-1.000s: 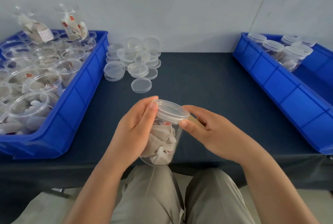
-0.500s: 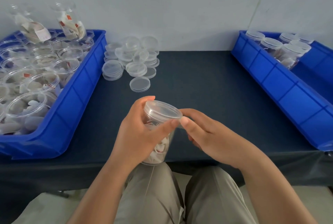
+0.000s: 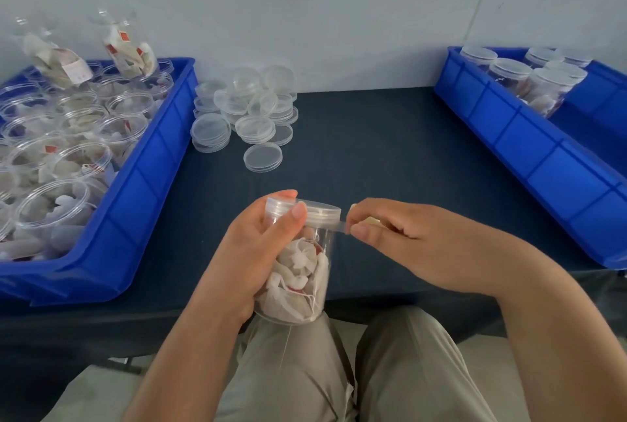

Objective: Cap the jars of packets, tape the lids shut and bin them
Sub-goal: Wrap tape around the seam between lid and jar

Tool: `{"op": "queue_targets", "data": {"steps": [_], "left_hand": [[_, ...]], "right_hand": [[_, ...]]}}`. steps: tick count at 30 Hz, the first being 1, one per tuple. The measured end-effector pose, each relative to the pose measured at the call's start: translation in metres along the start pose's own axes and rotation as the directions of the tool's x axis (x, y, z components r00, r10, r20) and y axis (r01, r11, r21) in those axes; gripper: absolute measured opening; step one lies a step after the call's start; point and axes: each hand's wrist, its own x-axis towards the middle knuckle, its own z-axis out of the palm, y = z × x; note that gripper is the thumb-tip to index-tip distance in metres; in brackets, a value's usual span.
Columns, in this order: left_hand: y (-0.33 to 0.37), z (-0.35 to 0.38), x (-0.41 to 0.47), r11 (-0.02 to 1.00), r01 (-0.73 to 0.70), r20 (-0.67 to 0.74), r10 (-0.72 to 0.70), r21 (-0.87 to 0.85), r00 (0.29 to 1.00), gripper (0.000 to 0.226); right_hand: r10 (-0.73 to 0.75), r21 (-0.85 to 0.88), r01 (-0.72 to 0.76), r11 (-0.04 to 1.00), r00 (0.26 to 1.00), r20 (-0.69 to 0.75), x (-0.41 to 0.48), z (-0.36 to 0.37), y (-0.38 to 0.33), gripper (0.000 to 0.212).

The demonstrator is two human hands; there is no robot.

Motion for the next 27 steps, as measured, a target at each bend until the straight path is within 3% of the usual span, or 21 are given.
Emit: {"op": "queue_targets", "data": {"steps": [4, 7, 11, 16, 24, 27], "left_hand": [[0.000, -0.006, -0.002, 0.998, -0.010, 0.082, 0.015, -0.070, 0.997, 0.093], [0.000, -0.007, 0.000, 0.996, -0.063, 0.072, 0.068, -0.062, 0.995, 0.089], [-0.002, -0.003, 0.002, 0.983, -0.162, 0.028, 0.161, 0.085, 0.987, 0.087], [0.001, -0.001, 0.002, 0.944, -0.215, -0.015, 0.226, 0.249, 0.974, 0.079], [-0.001, 0.012, -0.006, 0.882, -0.305, -0.151, 0.378, 0.359, 0.914, 0.103], [-0.005, 0.013, -0.005, 0.862, -0.303, -0.191, 0.405, 0.407, 0.894, 0.091]], "right_hand": [[-0.015, 0.021, 0.015, 1.000, 0.999, -0.030, 0.002, 0.004, -0.002, 0.030], [-0.026, 0.036, 0.032, 0.999, 0.989, -0.148, 0.002, 0.016, -0.006, 0.028], [-0.037, 0.099, 0.065, 0.993, 0.962, -0.269, -0.001, 0.026, -0.010, 0.023], [-0.048, 0.086, 0.076, 0.993, 0.955, -0.293, -0.003, 0.029, -0.012, 0.021], [-0.093, 0.034, 0.111, 0.993, 0.937, -0.336, 0.001, 0.041, -0.011, 0.018], [-0.103, 0.037, 0.120, 0.992, 0.948, -0.302, 0.004, 0.042, -0.008, 0.022]]}}
